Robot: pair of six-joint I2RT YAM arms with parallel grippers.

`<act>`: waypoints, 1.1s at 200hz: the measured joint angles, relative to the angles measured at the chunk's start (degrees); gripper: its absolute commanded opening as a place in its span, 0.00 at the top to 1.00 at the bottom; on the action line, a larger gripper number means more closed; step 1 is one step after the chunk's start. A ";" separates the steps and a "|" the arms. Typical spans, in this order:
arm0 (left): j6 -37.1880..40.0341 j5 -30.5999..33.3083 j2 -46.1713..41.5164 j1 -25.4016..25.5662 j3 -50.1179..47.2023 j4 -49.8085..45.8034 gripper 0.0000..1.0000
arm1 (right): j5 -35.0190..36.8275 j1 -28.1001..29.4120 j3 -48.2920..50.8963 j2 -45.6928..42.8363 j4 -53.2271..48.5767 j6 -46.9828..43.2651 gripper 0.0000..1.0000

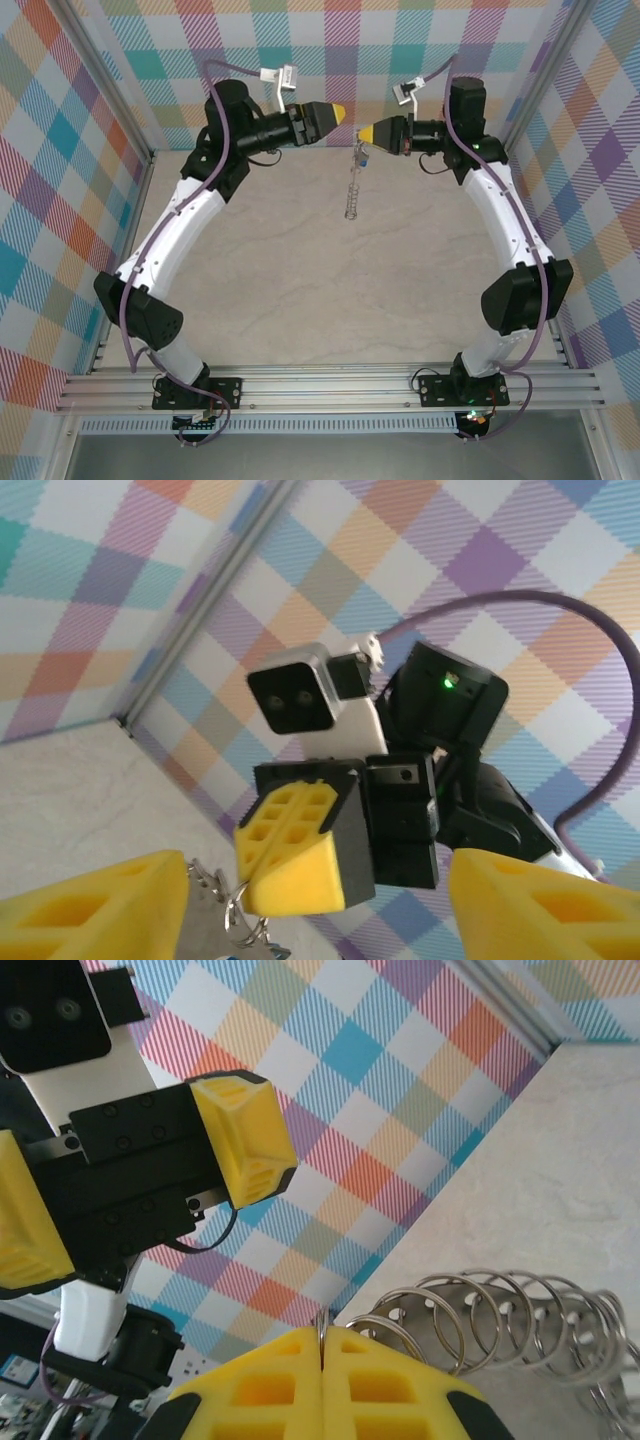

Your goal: Put the keys on the keyring

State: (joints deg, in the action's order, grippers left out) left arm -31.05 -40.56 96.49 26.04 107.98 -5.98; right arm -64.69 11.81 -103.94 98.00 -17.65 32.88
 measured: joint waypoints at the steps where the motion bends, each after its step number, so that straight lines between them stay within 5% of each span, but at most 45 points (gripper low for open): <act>1: -0.02 -0.04 0.11 0.00 0.07 -0.09 0.39 | -0.15 0.00 0.00 0.11 -0.02 0.00 1.00; 69: 1.07 -5.77 7.17 0.00 3.96 -6.19 0.52 | -4.28 0.00 0.00 1.20 1.40 0.74 1.00; 220: -5.35 -11.85 9.75 0.07 4.79 -1.07 0.76 | -4.59 0.00 0.00 1.73 4.72 2.45 1.00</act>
State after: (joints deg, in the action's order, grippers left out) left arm -36.40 -52.40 106.24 26.11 112.77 -7.05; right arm -69.28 11.81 -103.94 99.72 -12.93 35.33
